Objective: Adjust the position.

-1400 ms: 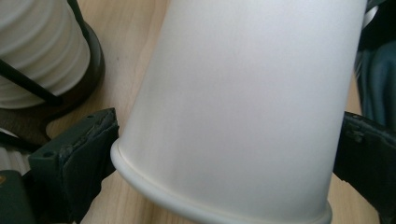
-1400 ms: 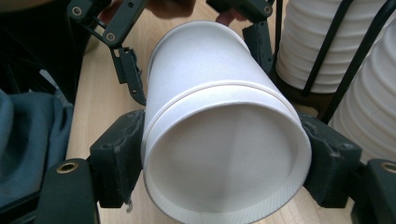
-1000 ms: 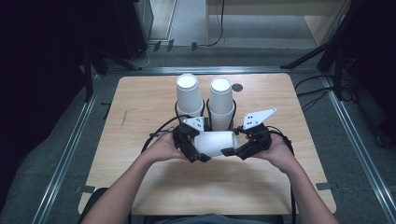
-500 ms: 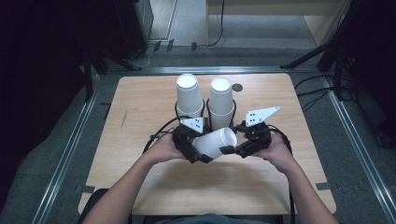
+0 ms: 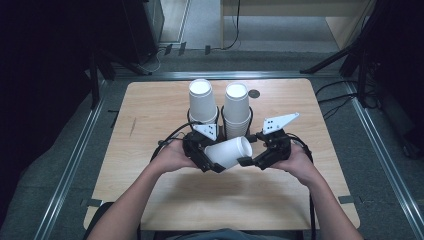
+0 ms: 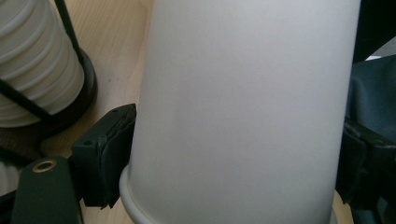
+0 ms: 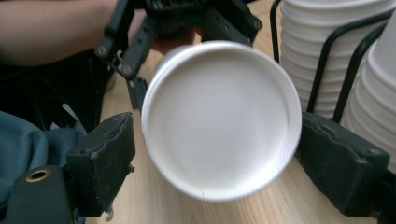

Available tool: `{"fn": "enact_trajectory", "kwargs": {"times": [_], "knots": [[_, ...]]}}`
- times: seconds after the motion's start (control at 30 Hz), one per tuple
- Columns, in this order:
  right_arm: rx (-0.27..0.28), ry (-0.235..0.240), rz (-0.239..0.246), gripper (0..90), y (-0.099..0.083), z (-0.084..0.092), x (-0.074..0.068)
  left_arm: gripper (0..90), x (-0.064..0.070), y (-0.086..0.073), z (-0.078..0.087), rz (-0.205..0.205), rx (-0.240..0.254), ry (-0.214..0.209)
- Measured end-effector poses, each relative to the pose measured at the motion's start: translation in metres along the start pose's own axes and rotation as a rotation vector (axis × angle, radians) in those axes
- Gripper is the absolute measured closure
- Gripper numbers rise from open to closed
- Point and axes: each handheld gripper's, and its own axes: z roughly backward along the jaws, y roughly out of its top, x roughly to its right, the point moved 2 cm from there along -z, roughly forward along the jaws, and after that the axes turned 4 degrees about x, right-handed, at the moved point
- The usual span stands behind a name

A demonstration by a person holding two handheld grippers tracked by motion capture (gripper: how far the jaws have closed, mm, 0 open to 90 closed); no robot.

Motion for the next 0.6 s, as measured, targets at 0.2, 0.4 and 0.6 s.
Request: {"fn": "enact_trajectory", "kwargs": {"times": [0.2, 0.4, 0.6], "knots": [[-0.092, -0.049, 0.028, 13.7, -0.006, -0.006, 0.000, 13.7, -0.003, 0.001, 0.007, 0.008, -0.063, 0.027], [-0.158, -0.096, 0.072, 13.7, -0.010, -0.011, -0.001, 13.6, -0.002, 0.006, 0.006, 0.005, -0.176, 0.066], [-0.192, -0.116, 0.095, 13.7, -0.014, -0.015, -0.002, 13.7, -0.003, 0.007, 0.001, -0.002, -0.246, 0.077]]}}
